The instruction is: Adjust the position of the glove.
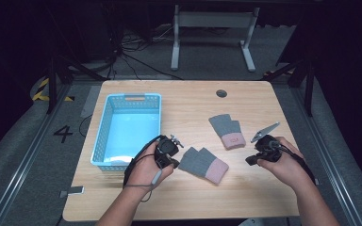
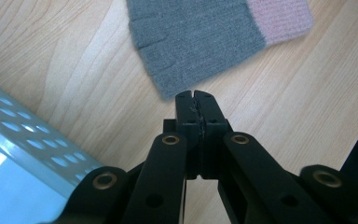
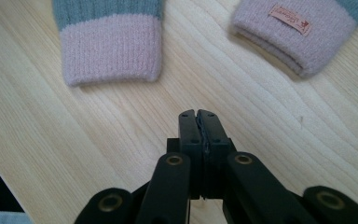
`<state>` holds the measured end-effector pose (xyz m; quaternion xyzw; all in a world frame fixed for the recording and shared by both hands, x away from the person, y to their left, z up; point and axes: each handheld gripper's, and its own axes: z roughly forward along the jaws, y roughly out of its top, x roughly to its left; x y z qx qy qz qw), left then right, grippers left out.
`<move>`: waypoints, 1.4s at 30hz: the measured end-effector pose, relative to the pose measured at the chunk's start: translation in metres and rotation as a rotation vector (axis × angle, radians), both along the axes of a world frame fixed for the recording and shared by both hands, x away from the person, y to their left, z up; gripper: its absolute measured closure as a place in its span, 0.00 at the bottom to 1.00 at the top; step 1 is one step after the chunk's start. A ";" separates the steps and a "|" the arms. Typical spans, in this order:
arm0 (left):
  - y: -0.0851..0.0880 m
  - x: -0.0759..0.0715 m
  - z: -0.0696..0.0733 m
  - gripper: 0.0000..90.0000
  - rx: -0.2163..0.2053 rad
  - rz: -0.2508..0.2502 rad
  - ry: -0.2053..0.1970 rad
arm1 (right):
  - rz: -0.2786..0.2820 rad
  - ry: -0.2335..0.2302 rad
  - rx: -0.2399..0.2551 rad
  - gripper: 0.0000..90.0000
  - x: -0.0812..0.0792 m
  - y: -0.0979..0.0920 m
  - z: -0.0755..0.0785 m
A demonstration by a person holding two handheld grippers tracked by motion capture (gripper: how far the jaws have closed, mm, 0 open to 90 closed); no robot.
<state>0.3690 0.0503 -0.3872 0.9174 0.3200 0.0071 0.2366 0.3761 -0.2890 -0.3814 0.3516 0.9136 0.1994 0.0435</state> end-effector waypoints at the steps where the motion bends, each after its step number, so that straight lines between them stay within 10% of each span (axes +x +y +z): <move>1: -0.001 0.000 -0.001 1.00 -0.004 0.001 0.000 | -0.001 0.002 0.000 1.00 -0.001 0.000 0.000; 13: -0.027 0.005 -0.014 1.00 -0.008 -0.044 0.019 | 0.025 0.005 0.024 1.00 -0.010 0.008 -0.007; 42: -0.048 0.016 -0.044 1.00 0.115 0.028 0.016 | 0.049 0.016 0.020 1.00 -0.017 0.018 -0.017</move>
